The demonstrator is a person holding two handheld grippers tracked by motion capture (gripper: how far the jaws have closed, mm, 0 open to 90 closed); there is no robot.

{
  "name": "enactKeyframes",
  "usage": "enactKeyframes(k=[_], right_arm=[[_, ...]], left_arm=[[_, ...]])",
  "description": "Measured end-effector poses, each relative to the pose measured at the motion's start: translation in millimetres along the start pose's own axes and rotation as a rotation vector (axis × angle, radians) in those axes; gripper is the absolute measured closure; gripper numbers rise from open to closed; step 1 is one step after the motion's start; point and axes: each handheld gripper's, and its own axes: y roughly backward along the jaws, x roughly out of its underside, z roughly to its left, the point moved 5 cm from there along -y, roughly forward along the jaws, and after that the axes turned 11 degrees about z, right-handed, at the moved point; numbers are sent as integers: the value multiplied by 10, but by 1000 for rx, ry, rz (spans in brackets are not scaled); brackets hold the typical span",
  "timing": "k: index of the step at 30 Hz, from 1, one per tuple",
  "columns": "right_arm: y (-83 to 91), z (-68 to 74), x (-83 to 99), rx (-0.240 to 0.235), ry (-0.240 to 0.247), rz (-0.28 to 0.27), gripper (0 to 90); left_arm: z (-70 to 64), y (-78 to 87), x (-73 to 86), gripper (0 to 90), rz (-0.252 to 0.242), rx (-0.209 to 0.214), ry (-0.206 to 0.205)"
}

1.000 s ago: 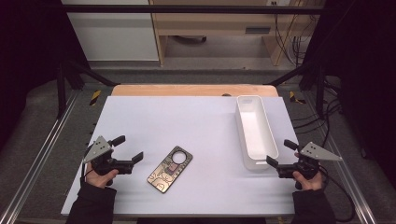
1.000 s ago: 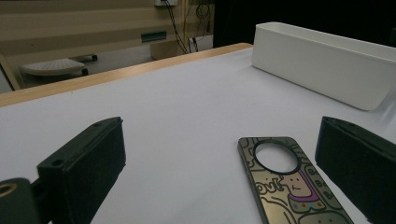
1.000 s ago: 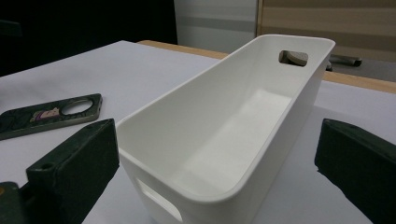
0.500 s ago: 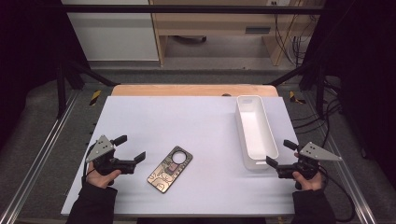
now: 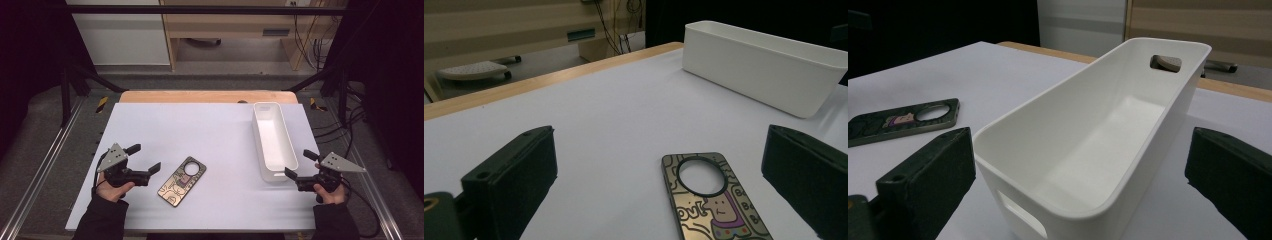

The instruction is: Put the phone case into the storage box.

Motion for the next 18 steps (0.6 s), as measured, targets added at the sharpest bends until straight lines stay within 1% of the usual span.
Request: enactKeyframes(k=[3,9,14,18], right_arm=[[5,1,-2,0,1,-2,3],[2,3,-1,2,3,-3,3],[5,3,-2,2,3,-4,3],[7,5,-3,2,4,-5,3]], left_arm=[[-36,-9,-29,8,9,-1,-7],[-87,-45,-72,9,34,-14,-6],[-141,-101,-96,9,57,-11,-10],[-199,-158,-116,9,75,-6,-22]])
